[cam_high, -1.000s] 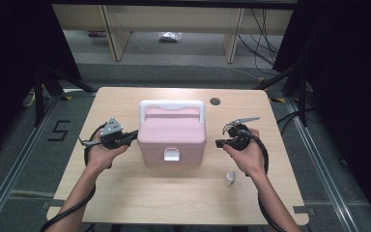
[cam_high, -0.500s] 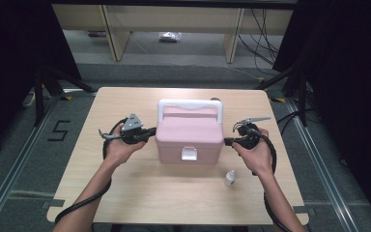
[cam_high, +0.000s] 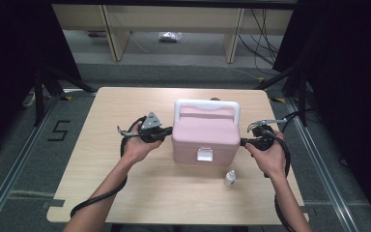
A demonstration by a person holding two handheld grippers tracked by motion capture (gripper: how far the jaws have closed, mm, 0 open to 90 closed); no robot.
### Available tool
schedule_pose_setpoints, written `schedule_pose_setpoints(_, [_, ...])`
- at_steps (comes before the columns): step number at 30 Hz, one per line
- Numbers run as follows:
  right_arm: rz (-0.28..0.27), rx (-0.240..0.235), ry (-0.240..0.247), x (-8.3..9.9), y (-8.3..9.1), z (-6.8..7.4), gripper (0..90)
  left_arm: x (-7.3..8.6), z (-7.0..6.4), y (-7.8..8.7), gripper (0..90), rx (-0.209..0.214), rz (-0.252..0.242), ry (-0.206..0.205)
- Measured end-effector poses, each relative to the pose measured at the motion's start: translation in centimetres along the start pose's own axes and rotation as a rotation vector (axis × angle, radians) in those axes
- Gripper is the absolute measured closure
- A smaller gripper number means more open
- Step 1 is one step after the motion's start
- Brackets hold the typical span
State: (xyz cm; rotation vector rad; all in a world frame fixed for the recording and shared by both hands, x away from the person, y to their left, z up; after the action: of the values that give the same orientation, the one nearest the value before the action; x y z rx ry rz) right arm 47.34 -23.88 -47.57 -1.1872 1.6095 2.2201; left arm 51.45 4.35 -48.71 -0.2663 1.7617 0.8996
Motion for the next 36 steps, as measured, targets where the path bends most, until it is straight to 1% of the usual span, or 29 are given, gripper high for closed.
schedule_pose_setpoints(1, [0.001,-0.003,-0.028,0.2,0.3,0.1,90.0,-0.1,-0.3,-0.3,89.9,0.008,-0.003,-0.004])
schedule_pose_setpoints(2, [-0.016,-0.006,-0.008,0.5,0.6,-0.4,90.0,-0.3,-0.7,-0.7,89.8,0.011,0.005,-0.006])
schedule_pose_setpoints(3, [-0.018,0.013,0.014,0.7,0.7,-1.0,90.0,-0.4,-1.0,-0.9,89.8,0.016,0.004,-0.011])
schedule_pose_setpoints(6, [0.002,0.023,-0.005,1.3,1.4,-1.6,90.0,-0.5,-1.5,-1.4,89.8,0.024,0.007,-0.015])
schedule_pose_setpoints(7, [-0.015,0.031,-0.016,1.4,1.4,-1.8,90.0,-0.6,-1.8,-1.6,89.8,0.025,0.006,-0.017])
schedule_pose_setpoints(8, [-0.014,0.037,-0.003,1.6,1.5,-2.3,90.0,-0.8,-2.4,-2.0,89.8,0.040,0.006,-0.023])
schedule_pose_setpoints(9, [-0.014,0.037,-0.003,1.6,1.5,-2.3,90.0,-0.8,-2.4,-2.0,89.8,0.040,0.006,-0.023])
schedule_pose_setpoints(10, [-0.015,0.053,-0.018,1.9,1.7,-2.9,90.0,-0.9,-2.8,-2.4,89.8,0.036,0.015,-0.028])
schedule_pose_setpoints(11, [-0.015,0.053,-0.018,1.9,1.7,-2.9,90.0,-0.9,-2.8,-2.4,89.8,0.036,0.015,-0.028])
schedule_pose_setpoints(12, [-0.013,0.056,-0.024,2.1,2.0,-3.4,90.0,-1.0,-3.1,-2.7,89.8,0.046,0.009,-0.026])
schedule_pose_setpoints(13, [-0.017,0.064,-0.033,2.2,2.0,-3.6,90.0,-1.1,-3.3,-2.8,89.8,0.043,0.015,-0.027])
schedule_pose_setpoints(14, [-0.020,0.063,-0.034,2.2,2.1,-3.8,90.0,-1.2,-3.7,-3.1,89.8,0.050,0.015,-0.031])
schedule_pose_setpoints(15, [-0.020,0.063,-0.034,2.2,2.1,-3.8,90.0,-1.2,-3.7,-3.1,89.8,0.050,0.015,-0.031])
schedule_pose_setpoints(17, [-0.018,0.077,-0.042,2.3,2.2,-4.5,90.0,-1.2,-4.3,-3.4,89.8,0.060,0.011,-0.035])
schedule_pose_setpoints(18, [-0.022,0.072,-0.038,2.3,2.2,-4.7,90.0,-1.2,-4.4,-3.4,89.8,0.058,0.020,-0.041])
schedule_pose_setpoints(19, [-0.016,0.081,-0.061,2.3,2.2,-4.6,90.0,-1.2,-4.5,-3.4,89.8,0.059,0.019,-0.042])
schedule_pose_setpoints(20, [-0.019,0.071,-0.085,2.2,2.3,-4.4,90.0,-1.1,-4.6,-3.4,89.8,0.064,0.022,-0.043])
schedule_pose_setpoints(21, [-0.019,0.071,-0.085,2.2,2.3,-4.4,90.0,-1.1,-4.6,-3.4,89.8,0.064,0.022,-0.043])
schedule_pose_setpoints(22, [-0.026,0.097,-0.010,2.2,2.2,-5.4,90.0,-1.1,-4.7,-3.4,89.8,0.063,0.019,-0.044])
schedule_pose_setpoints(23, [-0.024,0.074,-0.040,2.2,2.3,-5.2,90.0,-1.1,-4.8,-3.4,89.8,0.063,0.019,-0.044])
schedule_pose_setpoints(25, [-0.020,0.080,-0.047,2.2,2.2,-5.3,90.0,-1.1,-4.8,-3.4,89.8,0.063,0.020,-0.045])
schedule_pose_setpoints(27, [-0.013,0.082,-0.050,2.2,2.2,-5.3,90.0,-1.1,-4.8,-3.4,89.7,0.067,0.018,-0.046])
schedule_pose_setpoints(29, [-0.023,0.098,-0.009,2.1,2.0,-5.6,90.0,-0.9,-4.9,-3.3,89.7,0.071,0.019,-0.043])
schedule_pose_setpoints(30, [-0.014,0.088,-0.050,2.0,2.0,-5.3,90.0,-0.9,-4.9,-3.3,89.7,0.071,0.019,-0.043])
schedule_pose_setpoints(32, [-0.012,0.086,-0.052,1.9,2.0,-5.3,90.0,-0.9,-5.0,-3.3,89.8,0.069,0.012,-0.039])
schedule_pose_setpoints(33, [-0.027,0.084,-0.027,1.8,1.9,-5.5,90.0,-0.8,-5.1,-3.3,89.8,0.073,0.017,-0.041])
schedule_pose_setpoints(34, [-0.012,0.091,-0.010,2.0,1.9,-5.7,90.0,-0.8,-5.2,-3.3,89.8,0.071,0.014,-0.038])
schedule_pose_setpoints(35, [-0.009,0.080,-0.034,1.9,1.9,-5.6,90.0,-0.7,-5.3,-3.3,89.7,0.066,0.024,-0.043])
schedule_pose_setpoints(36, [-0.009,0.080,-0.034,1.9,1.9,-5.6,90.0,-0.7,-5.3,-3.3,89.7,0.066,0.024,-0.043])
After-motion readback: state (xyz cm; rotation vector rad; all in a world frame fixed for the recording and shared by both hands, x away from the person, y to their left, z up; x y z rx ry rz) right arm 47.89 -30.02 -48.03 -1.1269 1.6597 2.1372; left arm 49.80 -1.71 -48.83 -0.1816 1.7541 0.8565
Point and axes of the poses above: each handheld gripper's, and its own axes: y roughly backward along the jaws, x roughly out of its underside, z roughly to its left, the point moved 8 cm from there along -y, roughly forward along the jaws, and after that the axes turned 9 degrees about y, right-handed, at the moved point
